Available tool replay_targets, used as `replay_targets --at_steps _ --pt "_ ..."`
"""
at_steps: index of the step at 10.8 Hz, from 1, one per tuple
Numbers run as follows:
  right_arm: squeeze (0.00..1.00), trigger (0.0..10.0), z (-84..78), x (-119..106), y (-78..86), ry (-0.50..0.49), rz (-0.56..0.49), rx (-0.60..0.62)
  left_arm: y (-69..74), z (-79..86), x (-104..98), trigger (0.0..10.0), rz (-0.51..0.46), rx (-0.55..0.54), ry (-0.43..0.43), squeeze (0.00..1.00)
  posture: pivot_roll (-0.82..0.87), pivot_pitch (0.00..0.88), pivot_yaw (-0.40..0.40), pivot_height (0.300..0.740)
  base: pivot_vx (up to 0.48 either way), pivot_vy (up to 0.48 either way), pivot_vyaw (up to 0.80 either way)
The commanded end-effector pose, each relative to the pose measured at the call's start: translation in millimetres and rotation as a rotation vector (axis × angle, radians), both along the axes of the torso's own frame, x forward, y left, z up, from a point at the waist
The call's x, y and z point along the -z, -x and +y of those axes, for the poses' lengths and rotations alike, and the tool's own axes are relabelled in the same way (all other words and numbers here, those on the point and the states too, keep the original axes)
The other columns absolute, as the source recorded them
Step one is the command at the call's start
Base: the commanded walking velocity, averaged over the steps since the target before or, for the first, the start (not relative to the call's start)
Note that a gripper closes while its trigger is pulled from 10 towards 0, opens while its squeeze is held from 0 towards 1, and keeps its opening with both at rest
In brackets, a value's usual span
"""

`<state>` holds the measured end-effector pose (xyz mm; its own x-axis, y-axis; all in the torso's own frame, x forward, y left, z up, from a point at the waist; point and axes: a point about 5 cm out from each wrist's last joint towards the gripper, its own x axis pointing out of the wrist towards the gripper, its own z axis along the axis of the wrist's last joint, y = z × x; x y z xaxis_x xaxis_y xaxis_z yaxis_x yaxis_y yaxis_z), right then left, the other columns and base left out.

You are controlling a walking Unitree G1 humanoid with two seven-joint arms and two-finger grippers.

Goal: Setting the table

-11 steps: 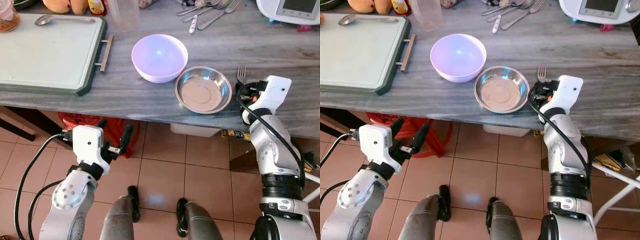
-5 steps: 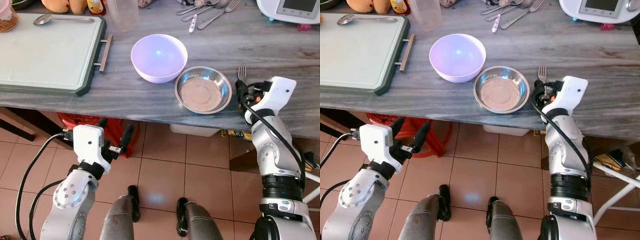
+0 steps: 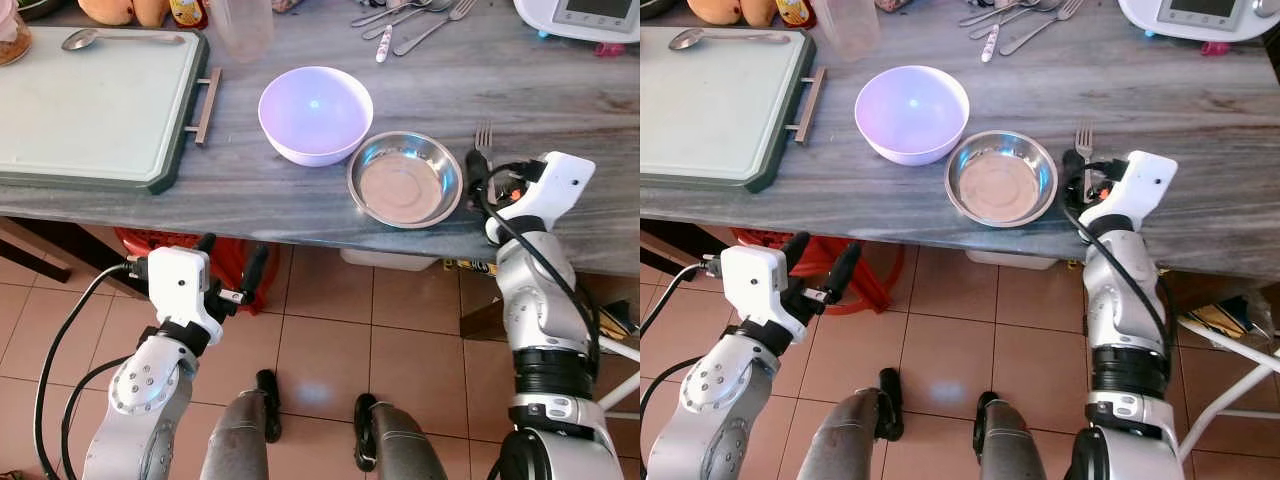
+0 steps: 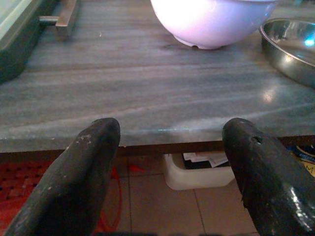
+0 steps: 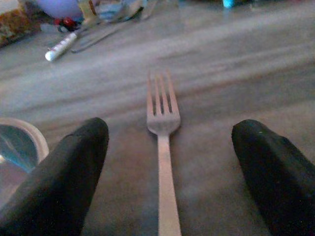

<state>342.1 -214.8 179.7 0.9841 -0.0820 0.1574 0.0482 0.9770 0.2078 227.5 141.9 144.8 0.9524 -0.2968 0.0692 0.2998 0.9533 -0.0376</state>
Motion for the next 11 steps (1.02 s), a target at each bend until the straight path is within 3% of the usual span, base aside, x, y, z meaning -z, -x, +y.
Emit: replay_targets --at_steps 1,4,8,11 --pt "1.00 10.0 -0.3 -2.8 0.1 0.020 -0.019 -0.001 1.4 -0.3 5.2 10.0 0.019 -0.007 -0.006 0.00 0.02 0.314 0.026 0.740 0.000 0.000 0.00" --pt "1.00 10.0 -2.6 -11.6 -1.1 0.051 -0.057 -0.001 -1.3 -2.1 5.6 10.0 0.012 -0.005 -0.002 0.00 0.02 0.297 0.020 0.740 0.000 0.000 0.00" --pt "1.00 10.0 -40.7 -10.9 28.3 0.244 -0.041 0.279 -2.7 -2.6 6.1 10.0 0.005 -0.005 0.006 0.00 0.00 0.291 0.020 0.740 0.000 0.000 0.00" --pt "0.95 10.0 -50.8 -8.8 25.3 0.263 -0.001 0.324 -0.9 -1.9 6.2 10.0 0.008 0.002 0.002 0.00 0.01 0.305 0.029 0.740 0.000 0.000 0.00"
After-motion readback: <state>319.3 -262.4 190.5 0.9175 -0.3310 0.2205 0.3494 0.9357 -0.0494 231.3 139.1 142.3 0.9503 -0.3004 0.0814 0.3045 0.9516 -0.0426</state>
